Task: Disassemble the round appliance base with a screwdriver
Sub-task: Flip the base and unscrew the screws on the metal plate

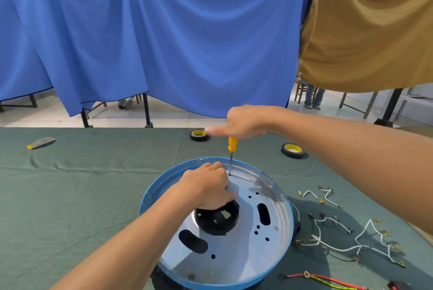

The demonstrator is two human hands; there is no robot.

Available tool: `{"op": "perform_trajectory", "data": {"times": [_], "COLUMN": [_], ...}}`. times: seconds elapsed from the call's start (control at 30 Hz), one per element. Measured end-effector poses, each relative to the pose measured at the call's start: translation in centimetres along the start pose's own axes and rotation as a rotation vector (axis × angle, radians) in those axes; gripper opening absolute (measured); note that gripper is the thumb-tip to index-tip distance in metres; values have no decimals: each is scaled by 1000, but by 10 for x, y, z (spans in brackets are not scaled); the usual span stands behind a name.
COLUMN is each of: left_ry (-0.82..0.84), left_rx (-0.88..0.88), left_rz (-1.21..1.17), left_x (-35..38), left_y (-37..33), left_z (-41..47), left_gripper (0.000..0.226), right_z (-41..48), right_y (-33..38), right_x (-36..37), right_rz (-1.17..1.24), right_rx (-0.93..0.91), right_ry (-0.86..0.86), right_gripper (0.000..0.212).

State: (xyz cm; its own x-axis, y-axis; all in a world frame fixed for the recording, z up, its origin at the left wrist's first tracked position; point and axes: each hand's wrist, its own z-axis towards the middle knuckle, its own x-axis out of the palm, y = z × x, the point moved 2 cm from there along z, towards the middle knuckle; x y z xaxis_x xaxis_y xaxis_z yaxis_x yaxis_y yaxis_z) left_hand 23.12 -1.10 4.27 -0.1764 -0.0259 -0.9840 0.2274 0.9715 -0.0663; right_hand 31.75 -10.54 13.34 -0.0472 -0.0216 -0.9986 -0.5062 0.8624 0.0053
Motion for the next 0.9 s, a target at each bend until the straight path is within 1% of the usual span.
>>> {"op": "perform_trajectory", "data": {"times": [0.03, 0.07, 0.13, 0.17, 0.2, 0.23, 0.27, 0.3, 0.33, 0.37, 0.4, 0.47, 0.5, 0.57, 0.63, 0.67, 0.7, 0.73, 0.8, 0.87, 0.9], "left_ry": [1, 3, 5, 2, -2, -2, -1, -1, -2, -1, 1, 3, 2, -2, 1, 2, 3, 2, 1, -2, -2], "left_rx": [1, 0, -7, -9, -11, -11, -10, -7, -4, -2, -2, -5, -8, -9, 0, 6, 10, 11, 7, 2, -1], "left_rz": [0, -1, 0, 1, 0, -1, -1, 2, 6, 10, 12, 16, 19, 22, 24, 24, 23, 22, 24, 30, 31], "left_x": [0, 0, -1, -1, -1, -1, 0, 0, 0, 1, 1, 2, 2, 3, 4, 4, 4, 4, 3, 3, 3], "left_y": [0, 0, 0, 0, 0, 0, 0, 0, 1, 1, 1, 2, 2, 2, 2, 3, 3, 3, 2, 2, 2], "left_z": [0, 0, -1, -1, 0, 0, 0, 0, 1, 2, 2, 3, 4, 5, 6, 6, 6, 6, 6, 5, 5], "left_gripper": [38, 40, 43, 44, 44, 44, 44, 43, 41, 39, 39, 39, 40, 40, 42, 44, 45, 46, 44, 40, 39], "right_z": [1, 2, 1, 0, -2, -3, -2, -2, -2, 0, 0, -1, -2, -4, -5, -5, -5, -5, -5, -6, -6], "right_y": [-1, -1, 0, -1, 0, 0, -1, -2, -3, -4, -3, -4, -5, -9, -11, -12, -11, -10, -5, 0, 2], "right_x": [1, 2, 0, -3, -5, -6, -6, -5, -5, -4, -3, -2, -4, -5, -5, -5, -4, -3, -2, -3, -4], "right_rz": [-3, -1, 10, 24, 21, -10, -41, -47, -49, -65, -82, -59, -12, 44, 14, -2, -20, -47, -86, -84, -78], "right_rx": [-6, -26, -57, -47, -29, -16, 2, 22, 40, 40, 16, -25, -29, -3, 31, 51, 54, 28, -63, -130, -133], "right_ry": [-44, -61, -10, 48, 100, 132, 130, 107, 79, 54, 39, 87, 127, 173, 176, 174, 157, 120, 44, 59, 91], "right_gripper": [59, 49, 19, 9, 13, 28, 46, 59, 62, 57, 47, 18, 12, 29, 54, 61, 62, 57, 37, 8, 1]}}
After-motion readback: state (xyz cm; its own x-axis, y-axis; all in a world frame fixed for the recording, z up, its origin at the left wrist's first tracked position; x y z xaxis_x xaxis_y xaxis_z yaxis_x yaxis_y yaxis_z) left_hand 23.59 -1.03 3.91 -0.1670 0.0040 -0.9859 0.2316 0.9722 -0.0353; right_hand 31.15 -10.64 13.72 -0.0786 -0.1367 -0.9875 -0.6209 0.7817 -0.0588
